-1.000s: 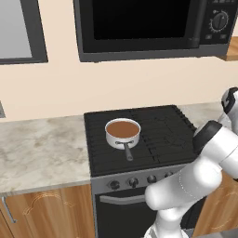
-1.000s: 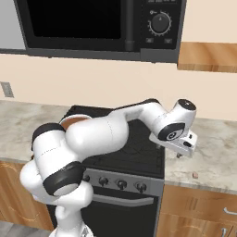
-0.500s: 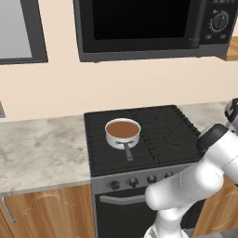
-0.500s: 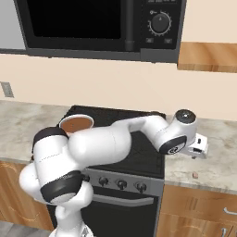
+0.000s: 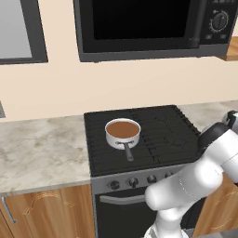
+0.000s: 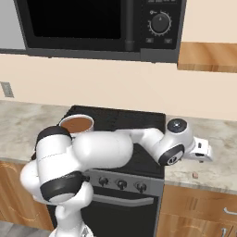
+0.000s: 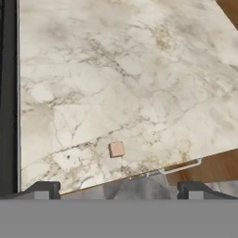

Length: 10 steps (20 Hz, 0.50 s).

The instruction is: Pick up the sugar cube(s) and place them in the saucepan with hot chocolate.

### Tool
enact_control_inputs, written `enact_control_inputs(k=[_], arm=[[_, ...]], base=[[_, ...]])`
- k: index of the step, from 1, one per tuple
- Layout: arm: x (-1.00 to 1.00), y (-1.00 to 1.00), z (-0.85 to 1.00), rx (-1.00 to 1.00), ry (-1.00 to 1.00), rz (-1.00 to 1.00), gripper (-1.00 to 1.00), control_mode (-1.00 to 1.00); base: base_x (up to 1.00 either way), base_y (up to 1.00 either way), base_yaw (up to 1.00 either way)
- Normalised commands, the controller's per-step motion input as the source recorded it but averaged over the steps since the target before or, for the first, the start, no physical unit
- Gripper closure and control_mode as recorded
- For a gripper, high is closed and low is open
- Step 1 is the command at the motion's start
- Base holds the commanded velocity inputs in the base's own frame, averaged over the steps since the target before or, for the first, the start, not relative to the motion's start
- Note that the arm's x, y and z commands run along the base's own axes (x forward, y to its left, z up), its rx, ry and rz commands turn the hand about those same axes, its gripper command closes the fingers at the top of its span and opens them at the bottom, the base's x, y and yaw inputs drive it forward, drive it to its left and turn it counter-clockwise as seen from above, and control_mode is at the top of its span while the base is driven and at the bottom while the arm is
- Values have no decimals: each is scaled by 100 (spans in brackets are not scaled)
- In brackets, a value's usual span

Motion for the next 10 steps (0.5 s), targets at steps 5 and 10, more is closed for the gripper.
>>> enact_control_inputs(k=[5, 10], arm=[[1, -12, -18, 2, 20, 0, -100, -100], [0, -6, -21, 7, 5, 3, -100, -100]], base=[[0, 0, 0], [0, 0, 0]])
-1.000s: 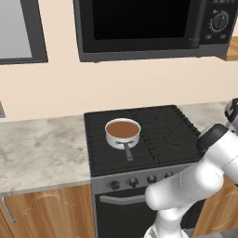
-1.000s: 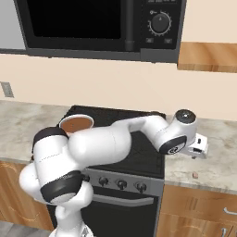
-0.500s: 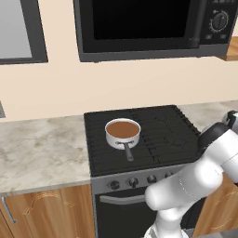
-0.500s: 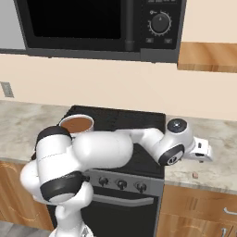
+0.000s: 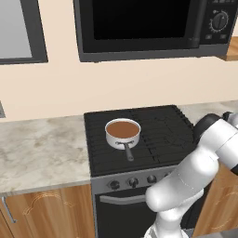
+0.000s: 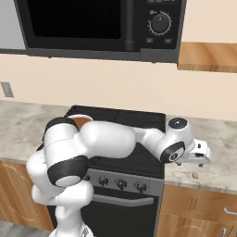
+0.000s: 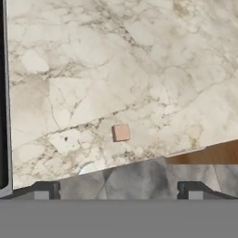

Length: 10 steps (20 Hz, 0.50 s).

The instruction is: Pick up the sugar cube(s) and place them in the saucepan with hot chocolate.

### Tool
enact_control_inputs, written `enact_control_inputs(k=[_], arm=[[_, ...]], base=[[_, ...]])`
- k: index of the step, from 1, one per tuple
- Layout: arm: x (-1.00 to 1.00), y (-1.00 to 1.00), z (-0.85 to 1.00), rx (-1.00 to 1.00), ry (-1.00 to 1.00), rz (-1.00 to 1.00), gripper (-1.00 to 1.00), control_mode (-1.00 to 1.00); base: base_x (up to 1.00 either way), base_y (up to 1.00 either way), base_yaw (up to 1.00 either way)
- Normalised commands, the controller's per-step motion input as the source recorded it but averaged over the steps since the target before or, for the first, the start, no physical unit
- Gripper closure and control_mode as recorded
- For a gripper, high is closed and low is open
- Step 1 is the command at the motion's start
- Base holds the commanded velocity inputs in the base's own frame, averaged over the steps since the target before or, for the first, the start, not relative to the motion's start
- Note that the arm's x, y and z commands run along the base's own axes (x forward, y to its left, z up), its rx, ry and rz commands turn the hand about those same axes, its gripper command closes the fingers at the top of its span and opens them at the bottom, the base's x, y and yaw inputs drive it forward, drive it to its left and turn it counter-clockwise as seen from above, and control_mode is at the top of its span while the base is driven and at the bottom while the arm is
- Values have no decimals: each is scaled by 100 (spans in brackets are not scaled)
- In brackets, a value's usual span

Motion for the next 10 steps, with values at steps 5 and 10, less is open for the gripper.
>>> enact_control_inputs(k=[5, 10], arm=[[0, -18, -25, 14, 0, 6, -100, -100], [10, -2, -6, 6, -6, 3, -100, -100]], base=[[0, 0, 0], [0, 0, 0]])
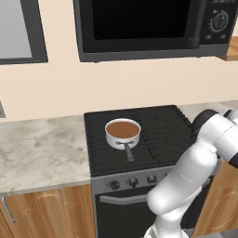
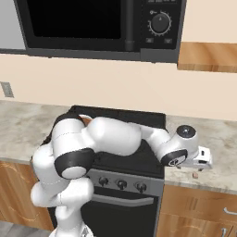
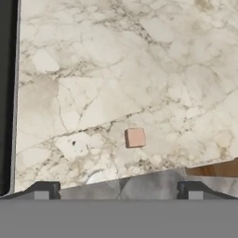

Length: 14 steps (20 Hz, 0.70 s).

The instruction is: Pick up the sugar cube(s) and place them in the saucepan with hot chocolate.

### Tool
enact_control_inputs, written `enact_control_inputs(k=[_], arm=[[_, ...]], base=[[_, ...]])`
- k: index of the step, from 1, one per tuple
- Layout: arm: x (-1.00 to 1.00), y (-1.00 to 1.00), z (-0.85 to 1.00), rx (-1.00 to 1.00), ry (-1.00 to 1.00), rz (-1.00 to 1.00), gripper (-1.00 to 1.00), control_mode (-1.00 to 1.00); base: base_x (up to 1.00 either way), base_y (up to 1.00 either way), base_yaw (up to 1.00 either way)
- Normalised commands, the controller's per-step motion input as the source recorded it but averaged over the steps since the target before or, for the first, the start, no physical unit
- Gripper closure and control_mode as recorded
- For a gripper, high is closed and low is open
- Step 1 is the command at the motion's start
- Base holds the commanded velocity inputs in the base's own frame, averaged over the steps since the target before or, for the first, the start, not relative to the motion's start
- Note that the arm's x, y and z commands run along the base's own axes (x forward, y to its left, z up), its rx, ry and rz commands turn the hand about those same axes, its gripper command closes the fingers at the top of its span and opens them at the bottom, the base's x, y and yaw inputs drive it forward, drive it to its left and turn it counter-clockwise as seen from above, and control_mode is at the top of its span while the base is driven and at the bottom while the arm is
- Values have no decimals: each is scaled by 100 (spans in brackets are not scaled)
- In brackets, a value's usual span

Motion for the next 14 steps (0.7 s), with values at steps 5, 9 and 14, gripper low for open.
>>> enact_control_inputs(k=[5, 9, 14], arm=[[35, -12, -6, 6, -4, 9, -100, -100], [11, -12, -28, 3, -1, 9, -100, -100], [1, -26, -6, 0, 0, 4, -100, -100]], base=[[0, 0, 0], [0, 0, 0], [0, 0, 0]])
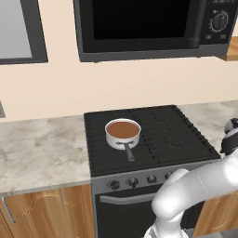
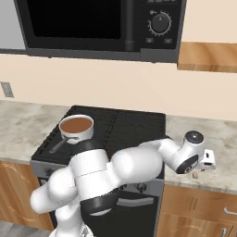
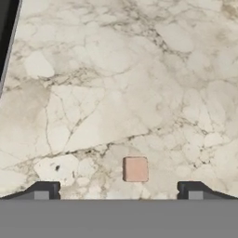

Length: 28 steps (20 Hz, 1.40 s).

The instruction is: Pick up the sugar cube(s) and place them in the saucepan with hot chocolate.

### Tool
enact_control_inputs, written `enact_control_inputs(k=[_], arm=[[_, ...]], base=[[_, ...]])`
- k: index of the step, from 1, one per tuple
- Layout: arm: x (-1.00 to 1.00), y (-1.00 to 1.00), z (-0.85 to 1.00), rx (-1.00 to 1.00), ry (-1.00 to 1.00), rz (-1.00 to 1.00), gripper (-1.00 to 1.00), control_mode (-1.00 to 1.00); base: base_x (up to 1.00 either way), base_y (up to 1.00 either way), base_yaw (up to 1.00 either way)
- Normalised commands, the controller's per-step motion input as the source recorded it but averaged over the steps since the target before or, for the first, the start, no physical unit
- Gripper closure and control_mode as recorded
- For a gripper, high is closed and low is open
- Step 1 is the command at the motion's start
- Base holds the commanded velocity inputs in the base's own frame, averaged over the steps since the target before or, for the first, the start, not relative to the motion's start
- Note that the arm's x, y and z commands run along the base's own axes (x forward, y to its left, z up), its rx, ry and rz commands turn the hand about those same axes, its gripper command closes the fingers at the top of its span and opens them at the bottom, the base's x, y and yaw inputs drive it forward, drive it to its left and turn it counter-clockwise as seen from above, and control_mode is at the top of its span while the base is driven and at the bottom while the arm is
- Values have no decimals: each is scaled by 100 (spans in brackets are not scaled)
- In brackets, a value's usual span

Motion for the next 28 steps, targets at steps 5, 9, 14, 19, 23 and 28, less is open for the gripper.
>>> enact_control_inputs(k=[5, 9, 14, 19, 23, 28], arm=[[9, -12, -3, 0, 0, 0, -100, -100], [6, -1, -20, 0, 2, 0, -100, -100], [0, -4, -21, 0, 5, 0, -100, -100], [2, -3, -17, 0, 6, 0, -100, -100], [4, -6, -9, 0, 6, 0, -100, -100], [0, -8, -3, 4, 1, 0, -100, -100]], base=[[0, 0, 0], [0, 0, 0], [0, 0, 0], [0, 0, 0], [0, 0, 0], [0, 0, 0]])
